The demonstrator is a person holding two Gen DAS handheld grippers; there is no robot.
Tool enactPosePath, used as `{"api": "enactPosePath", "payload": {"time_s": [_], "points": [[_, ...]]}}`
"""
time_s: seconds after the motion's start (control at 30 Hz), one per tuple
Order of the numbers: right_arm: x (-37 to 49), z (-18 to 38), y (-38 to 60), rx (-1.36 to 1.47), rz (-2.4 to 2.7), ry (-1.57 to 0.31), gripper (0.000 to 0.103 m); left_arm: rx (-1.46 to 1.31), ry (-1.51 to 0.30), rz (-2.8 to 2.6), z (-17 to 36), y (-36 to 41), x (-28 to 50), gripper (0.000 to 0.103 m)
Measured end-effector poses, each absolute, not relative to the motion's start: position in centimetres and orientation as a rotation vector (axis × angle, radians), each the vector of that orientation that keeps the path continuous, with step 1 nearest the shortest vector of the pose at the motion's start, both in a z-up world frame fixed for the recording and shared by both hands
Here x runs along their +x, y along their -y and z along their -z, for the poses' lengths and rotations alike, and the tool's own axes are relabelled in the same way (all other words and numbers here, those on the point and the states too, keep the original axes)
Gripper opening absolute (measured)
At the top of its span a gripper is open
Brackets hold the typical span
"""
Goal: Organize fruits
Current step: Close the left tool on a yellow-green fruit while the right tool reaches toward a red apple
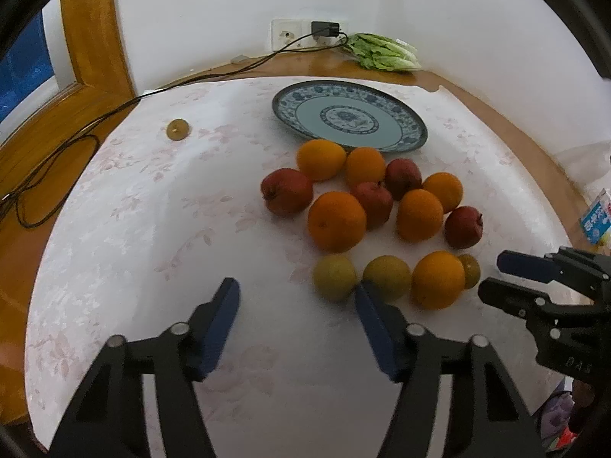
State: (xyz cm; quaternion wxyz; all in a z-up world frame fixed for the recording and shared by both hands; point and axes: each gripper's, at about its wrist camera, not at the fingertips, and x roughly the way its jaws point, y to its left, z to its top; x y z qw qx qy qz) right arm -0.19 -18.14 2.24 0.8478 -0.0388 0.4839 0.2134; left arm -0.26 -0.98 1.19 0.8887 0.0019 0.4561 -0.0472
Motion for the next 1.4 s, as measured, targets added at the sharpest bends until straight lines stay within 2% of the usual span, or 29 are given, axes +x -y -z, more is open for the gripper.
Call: {"api": "enactPosePath", "payload": {"time_s": [0.13,0.37,0.57,1.07,1.17,1.4], "points": [[0.3,-2.4,18.2,-0.09,-0.452,-1.018,0.039,-0.002,-0.945,0.126,-1.2,1.3,-0.1,0.05],[1.3,-2.8,17.9,-0.107,-0.464,-0.998,0.039,-0.015,-0.943,0.145,-1.2,1.5,0.5,0.04],[2.1,-2.5,17.9,-0.085,-0.473,-1.011,0.039,-0.022,-0.943,0.165,-1.2,1.6,0.6,0.027],[3.1,-2.6,17.5,-0.05,-0.495,-0.989,0.039,-0.058,-0.96,0.161,-1.3,1.0,0.7,0.027],[3.2,-2.6,17.3,-0.055,-0.502,-0.983,0.031,-0.058,-0.963,0.157,-1.4,0.9,0.8,0.027],[2.8,-2.8,17.0,-0.075,-0.504,-0.975,0.031,-0.075,-0.968,0.148,-1.8,0.4,0.6,0.027]]}}
